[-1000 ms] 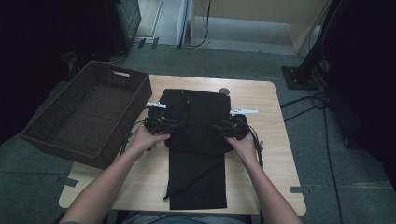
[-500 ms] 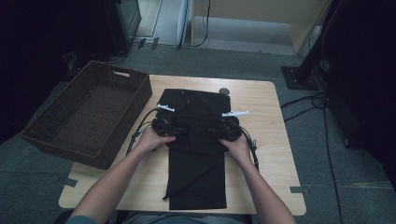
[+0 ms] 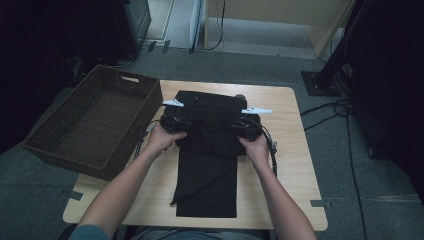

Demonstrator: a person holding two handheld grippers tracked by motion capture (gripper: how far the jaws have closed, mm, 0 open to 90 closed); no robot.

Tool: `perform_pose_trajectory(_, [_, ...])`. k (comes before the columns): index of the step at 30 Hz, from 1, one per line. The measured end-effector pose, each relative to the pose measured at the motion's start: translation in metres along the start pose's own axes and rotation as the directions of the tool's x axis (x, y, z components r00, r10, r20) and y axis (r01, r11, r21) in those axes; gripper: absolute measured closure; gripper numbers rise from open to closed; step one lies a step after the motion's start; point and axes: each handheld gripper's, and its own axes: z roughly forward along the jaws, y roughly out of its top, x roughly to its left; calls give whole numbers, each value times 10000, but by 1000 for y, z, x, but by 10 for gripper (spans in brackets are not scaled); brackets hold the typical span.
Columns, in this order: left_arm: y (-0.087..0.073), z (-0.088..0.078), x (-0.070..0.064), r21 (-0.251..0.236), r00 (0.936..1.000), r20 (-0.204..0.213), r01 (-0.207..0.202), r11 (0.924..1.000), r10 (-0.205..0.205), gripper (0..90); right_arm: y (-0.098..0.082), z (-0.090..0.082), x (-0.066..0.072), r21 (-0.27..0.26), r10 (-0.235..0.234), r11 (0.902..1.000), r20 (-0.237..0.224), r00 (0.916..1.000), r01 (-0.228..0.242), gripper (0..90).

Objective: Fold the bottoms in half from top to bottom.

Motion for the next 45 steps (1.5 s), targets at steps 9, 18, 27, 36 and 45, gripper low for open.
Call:
perform_pose_trajectory(9, [-33, -22, -31, 653, 9986, 386, -375, 9972, 351, 579, -26, -36, 34, 46, -684, 9976, -643, 9956, 688, 703])
perform_pose_trajectory(18, [-76, -27, -51, 1287, 9989, 470, 32, 9917, -93, 497, -66, -53, 57, 735, -929, 9923, -889, 9917, 995, 647])
perform_pose_trajectory(27, [-96, -36, -59, 1424, 9960, 459, 688, 9874, -760, 407, -94, -71, 68, 1185, -669, 9898, -1080, 9919, 796, 525])
perform_pose_trajectory(36, [-94, -62, -52, 1308, 9949, 485, 814, 9881, -883, 609, -85, -98, 55, 775, -143, 9967, -1035, 9945, 224, 672])
perform_pose_trajectory(45, [-75, -70, -33, 984, 9945, 75, 1033, 9898, -1045, 800, -72, -88, 31, 862, 313, 9959, -503, 9982, -269, 809])
